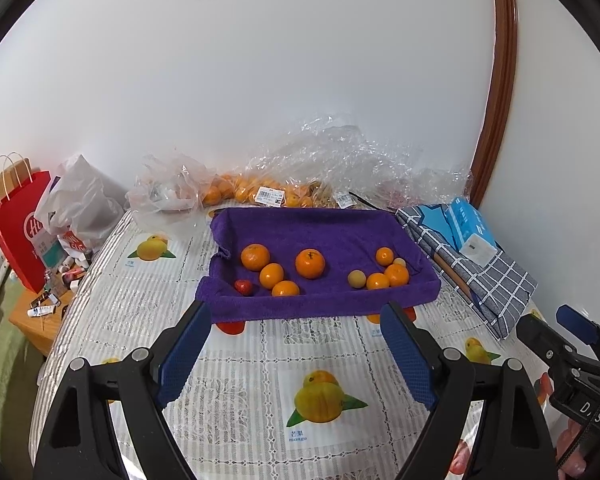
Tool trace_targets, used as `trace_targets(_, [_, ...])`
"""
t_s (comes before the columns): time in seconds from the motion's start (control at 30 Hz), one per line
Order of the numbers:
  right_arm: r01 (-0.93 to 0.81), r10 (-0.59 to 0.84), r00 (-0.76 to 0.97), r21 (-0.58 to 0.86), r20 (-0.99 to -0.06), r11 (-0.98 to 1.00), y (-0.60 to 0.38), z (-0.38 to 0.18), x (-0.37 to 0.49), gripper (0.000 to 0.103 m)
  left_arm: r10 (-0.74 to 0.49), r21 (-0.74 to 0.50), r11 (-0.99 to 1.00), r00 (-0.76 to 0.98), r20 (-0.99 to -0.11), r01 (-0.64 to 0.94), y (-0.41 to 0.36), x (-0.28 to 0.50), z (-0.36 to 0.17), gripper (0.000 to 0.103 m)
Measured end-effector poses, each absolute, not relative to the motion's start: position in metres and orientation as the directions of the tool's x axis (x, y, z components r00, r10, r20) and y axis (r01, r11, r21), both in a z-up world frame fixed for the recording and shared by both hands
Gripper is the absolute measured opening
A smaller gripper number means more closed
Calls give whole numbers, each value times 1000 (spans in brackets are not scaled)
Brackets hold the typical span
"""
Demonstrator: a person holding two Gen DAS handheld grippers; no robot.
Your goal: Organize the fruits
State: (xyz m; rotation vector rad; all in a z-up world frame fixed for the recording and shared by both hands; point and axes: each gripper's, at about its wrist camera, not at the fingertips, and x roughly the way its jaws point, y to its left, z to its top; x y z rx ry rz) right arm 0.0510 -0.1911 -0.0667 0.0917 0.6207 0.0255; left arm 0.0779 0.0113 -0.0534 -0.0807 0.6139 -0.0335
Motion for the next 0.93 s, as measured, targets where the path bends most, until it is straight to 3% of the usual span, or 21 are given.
trace_targets(0.93, [8, 46, 823, 92, -567, 996, -193, -62, 47, 92, -65, -92, 996, 825, -562, 16, 14, 77, -50, 87])
